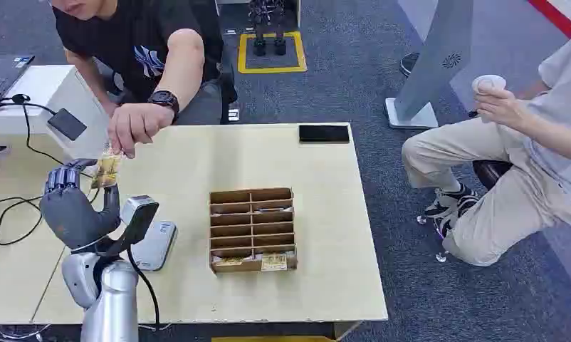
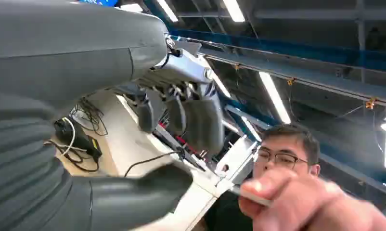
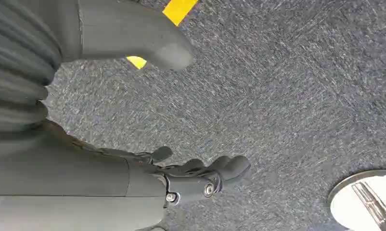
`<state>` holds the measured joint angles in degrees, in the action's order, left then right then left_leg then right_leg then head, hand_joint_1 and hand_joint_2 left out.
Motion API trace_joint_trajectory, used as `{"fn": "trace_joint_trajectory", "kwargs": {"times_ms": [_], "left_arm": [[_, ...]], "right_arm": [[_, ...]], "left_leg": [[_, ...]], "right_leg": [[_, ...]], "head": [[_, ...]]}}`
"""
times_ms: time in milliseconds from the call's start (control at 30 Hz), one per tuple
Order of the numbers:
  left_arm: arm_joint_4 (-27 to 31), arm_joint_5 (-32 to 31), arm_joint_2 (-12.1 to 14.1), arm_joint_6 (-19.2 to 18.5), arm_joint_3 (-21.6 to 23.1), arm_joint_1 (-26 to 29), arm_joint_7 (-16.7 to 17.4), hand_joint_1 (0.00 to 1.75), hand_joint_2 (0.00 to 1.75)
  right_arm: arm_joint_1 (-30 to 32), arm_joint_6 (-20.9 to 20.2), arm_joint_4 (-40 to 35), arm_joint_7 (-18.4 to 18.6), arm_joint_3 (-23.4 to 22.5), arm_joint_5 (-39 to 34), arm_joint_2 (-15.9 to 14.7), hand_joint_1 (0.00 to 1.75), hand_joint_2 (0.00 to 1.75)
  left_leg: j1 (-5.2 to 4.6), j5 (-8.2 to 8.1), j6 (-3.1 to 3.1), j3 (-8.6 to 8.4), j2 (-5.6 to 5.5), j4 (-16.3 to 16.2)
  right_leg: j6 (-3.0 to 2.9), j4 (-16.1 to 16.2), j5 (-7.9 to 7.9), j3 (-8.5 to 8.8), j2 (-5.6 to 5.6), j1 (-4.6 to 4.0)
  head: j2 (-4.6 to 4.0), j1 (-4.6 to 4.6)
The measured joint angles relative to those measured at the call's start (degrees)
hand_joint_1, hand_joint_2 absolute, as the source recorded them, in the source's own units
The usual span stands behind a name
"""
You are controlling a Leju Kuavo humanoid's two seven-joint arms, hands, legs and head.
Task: Pass the card to the sensor for recognition and then transmit it.
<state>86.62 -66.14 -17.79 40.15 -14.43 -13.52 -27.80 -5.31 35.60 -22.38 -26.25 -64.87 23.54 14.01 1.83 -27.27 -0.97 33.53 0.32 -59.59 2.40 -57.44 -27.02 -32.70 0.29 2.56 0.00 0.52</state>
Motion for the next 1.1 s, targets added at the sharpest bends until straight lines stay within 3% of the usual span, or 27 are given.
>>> {"fn": "trace_joint_trajectory", "kwargs": {"times_ms": [1100], "left_arm": [[0.0,0.35,-0.02,0.0,2.12,-0.41,-0.5,1.75,1.75]], "right_arm": [[0.02,-0.02,0.0,0.0,0.02,0.09,0.0,0.0,1.75]], "left_leg": [[0.0,0.02,0.02,0.0,-0.01,0.0]], "right_leg": [[0.0,0.0,0.02,0.02,-0.01,0.0]], "head": [[0.0,-0.02]]}}
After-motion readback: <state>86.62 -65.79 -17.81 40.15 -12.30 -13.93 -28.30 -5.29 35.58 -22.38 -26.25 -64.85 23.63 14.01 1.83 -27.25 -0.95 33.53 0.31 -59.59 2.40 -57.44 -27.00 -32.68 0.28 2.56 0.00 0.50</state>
